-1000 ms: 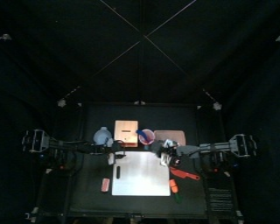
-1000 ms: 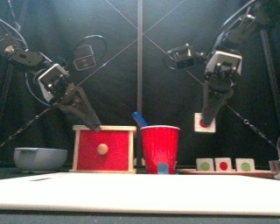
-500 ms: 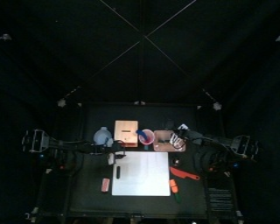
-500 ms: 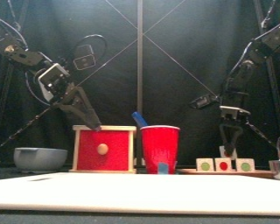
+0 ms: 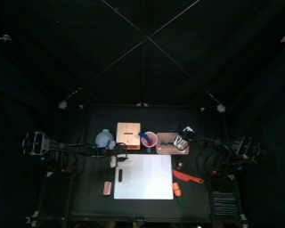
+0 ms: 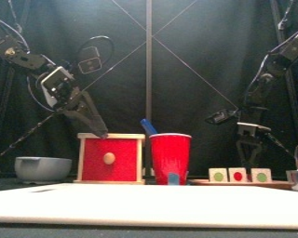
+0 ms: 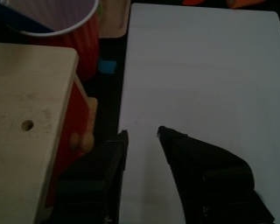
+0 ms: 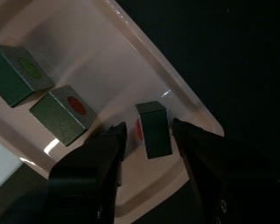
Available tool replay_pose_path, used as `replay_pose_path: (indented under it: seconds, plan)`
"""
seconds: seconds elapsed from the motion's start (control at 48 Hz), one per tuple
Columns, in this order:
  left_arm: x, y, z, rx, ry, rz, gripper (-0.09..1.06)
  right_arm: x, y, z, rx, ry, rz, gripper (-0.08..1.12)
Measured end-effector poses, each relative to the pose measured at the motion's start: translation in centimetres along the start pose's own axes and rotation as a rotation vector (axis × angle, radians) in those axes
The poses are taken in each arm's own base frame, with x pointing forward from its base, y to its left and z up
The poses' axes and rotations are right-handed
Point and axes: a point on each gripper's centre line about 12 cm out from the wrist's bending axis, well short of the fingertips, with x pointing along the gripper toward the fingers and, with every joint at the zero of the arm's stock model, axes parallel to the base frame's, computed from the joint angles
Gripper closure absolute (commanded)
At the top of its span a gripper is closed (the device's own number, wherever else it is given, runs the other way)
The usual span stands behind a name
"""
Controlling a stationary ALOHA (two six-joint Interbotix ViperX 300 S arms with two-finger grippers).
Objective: Place sushi on board then cut the sushi with the knife then place the pieces on the plate
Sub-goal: Place the 4 sushi pieces on the plate
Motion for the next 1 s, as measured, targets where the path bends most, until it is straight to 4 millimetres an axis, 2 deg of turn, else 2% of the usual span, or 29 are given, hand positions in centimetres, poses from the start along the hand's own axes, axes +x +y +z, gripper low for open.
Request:
replay_pose_path:
  seconds: [0.167,0.458,0.646,0.833,1.0]
  plan:
    - [-0.2,0.0,0.2,0.0,-0.008,0.0,0.22,-2.1,0.9,0.2,-0.035,-0.044,0.013,0.22]
    - [-0.7,0.0,0.9,-0.005,-0.037,0.0,0.22,-7.0,5.5,0.3,-0.251,-0.23,0.104,0.22]
    - [-0.8,0.0,1.0,-0.009,-0.04,0.001,0.22,-9.6,7.9,-0.2,-0.358,-0.331,0.175,0.22]
    - [-0.8,0.1,0.9,-0.007,-0.04,0.002,0.22,-11.2,10.5,-0.4,-0.446,-0.443,0.275,0.22]
    - [-0.8,0.1,0.3,-0.008,-0.023,0.002,0.22,-11.6,11.5,-0.3,-0.48,-0.517,0.325,0.22]
